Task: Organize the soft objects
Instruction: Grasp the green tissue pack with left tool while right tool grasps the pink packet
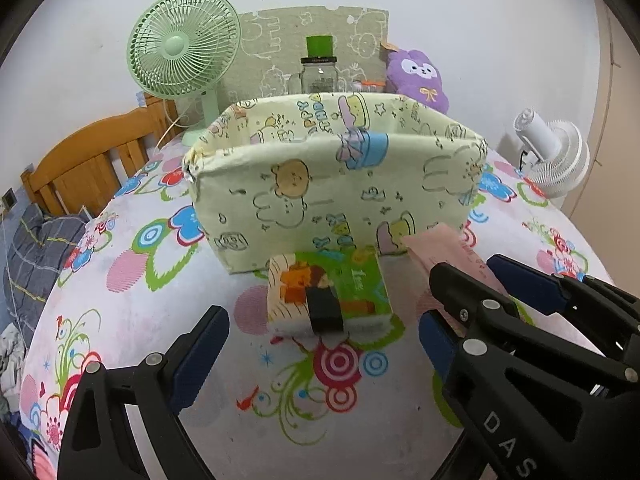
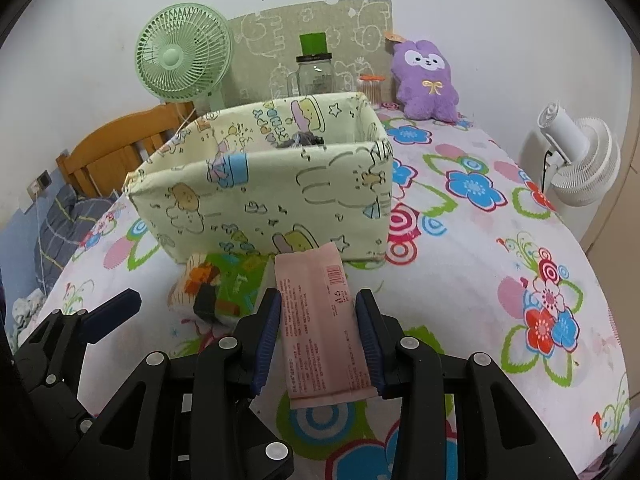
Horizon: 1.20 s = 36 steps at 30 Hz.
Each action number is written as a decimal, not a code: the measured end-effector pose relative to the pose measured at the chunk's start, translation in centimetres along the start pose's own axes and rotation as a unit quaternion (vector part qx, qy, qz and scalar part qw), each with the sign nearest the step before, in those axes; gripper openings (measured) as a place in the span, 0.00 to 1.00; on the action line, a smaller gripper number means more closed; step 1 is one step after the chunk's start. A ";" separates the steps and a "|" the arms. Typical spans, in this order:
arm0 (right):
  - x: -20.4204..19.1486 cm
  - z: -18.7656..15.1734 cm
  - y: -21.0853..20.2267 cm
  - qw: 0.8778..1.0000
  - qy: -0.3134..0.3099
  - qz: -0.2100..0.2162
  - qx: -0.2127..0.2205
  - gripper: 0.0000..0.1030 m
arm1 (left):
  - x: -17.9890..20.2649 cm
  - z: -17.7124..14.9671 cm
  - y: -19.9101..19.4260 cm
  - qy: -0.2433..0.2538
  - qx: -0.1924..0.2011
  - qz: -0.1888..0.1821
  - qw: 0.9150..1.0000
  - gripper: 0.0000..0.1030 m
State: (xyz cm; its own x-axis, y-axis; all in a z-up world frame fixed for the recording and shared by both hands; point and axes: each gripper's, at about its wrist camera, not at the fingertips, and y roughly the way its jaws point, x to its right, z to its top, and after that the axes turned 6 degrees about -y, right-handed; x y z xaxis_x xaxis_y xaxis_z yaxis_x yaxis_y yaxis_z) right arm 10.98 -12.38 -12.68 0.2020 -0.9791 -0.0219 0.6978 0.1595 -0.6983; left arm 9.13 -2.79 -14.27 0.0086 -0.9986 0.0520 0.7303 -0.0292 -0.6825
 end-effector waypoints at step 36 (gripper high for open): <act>0.9 0.5 2.8 0.999 0.031 0.011 -0.035 0.41 | -0.1 1.0 4.0 -0.007 -0.054 -0.009 0.998 0.70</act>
State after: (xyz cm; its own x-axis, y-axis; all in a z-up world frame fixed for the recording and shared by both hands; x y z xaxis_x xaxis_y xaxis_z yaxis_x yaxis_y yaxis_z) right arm 13.47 -12.75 -14.32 0.1726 -0.9817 -0.0808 0.6439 0.1746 -0.7449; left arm 12.73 -2.71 -16.21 0.0052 -0.9972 0.0744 0.6531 -0.0530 -0.7554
